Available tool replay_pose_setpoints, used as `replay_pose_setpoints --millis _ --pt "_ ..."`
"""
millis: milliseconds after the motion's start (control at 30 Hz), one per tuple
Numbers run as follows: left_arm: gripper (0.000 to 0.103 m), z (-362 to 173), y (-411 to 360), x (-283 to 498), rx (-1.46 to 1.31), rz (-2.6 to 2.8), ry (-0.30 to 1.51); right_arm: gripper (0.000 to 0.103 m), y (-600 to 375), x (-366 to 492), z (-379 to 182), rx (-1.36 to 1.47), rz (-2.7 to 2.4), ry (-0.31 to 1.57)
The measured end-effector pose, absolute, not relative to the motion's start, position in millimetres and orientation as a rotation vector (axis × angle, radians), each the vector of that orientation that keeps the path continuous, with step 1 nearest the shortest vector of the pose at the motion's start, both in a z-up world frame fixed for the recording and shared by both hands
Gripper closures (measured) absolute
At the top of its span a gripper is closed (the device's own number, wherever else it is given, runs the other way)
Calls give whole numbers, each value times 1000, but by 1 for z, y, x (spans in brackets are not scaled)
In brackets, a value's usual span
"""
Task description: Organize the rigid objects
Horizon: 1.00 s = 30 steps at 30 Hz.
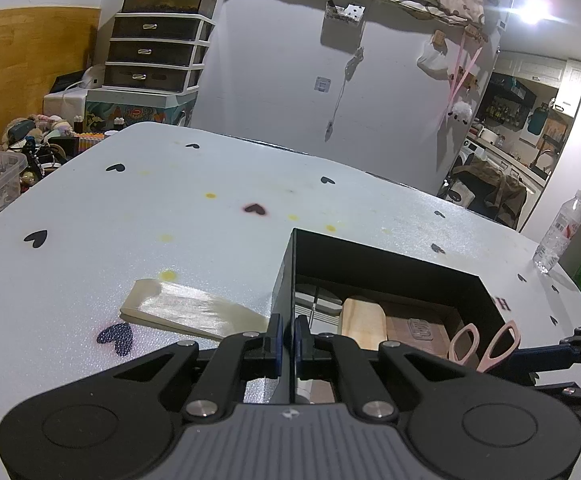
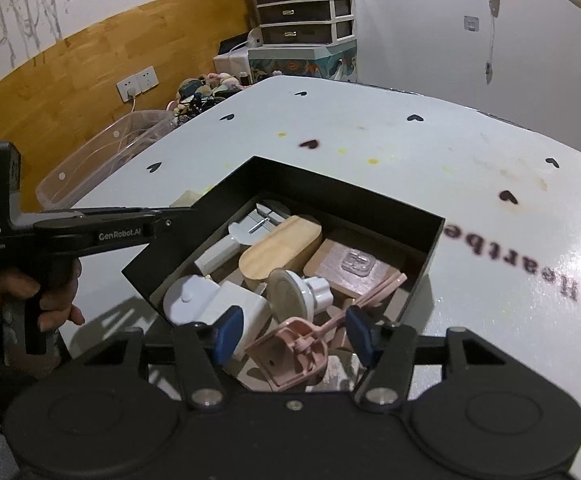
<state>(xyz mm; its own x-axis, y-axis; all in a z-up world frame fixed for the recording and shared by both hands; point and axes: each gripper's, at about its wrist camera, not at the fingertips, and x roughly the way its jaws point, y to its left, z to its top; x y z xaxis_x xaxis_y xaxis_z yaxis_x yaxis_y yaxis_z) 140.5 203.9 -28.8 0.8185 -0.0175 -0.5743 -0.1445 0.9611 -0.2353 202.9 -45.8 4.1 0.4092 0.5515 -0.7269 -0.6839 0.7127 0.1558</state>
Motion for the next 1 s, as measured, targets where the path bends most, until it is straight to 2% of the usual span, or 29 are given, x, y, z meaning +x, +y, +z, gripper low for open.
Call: replay_pose_setpoints --millis 200,567,600,633,733,767,933,1000 --pt "98 -29 204 141 -275 68 610 43 -47 201 5 -171 777 835" --pt "96 -19 203 132 -249 81 581 32 -60 194 19 -107 736 739" --pt "94 -16 202 130 -245 85 573 29 -62 193 20 -97 727 722" --pt "84 -13 203 127 -242 90 564 27 -64 193 22 -85 717 705" --pt "63 -4 201 116 -243 99 533 24 -73 190 28 -42 688 657" --pt "60 -1 201 113 -245 98 523 22 -75 188 29 -34 681 642" --pt "26 11 193 92 -238 109 466 13 -91 174 34 0 633 555" --pt "20 16 186 83 -224 120 444 11 -98 168 34 17 610 530"
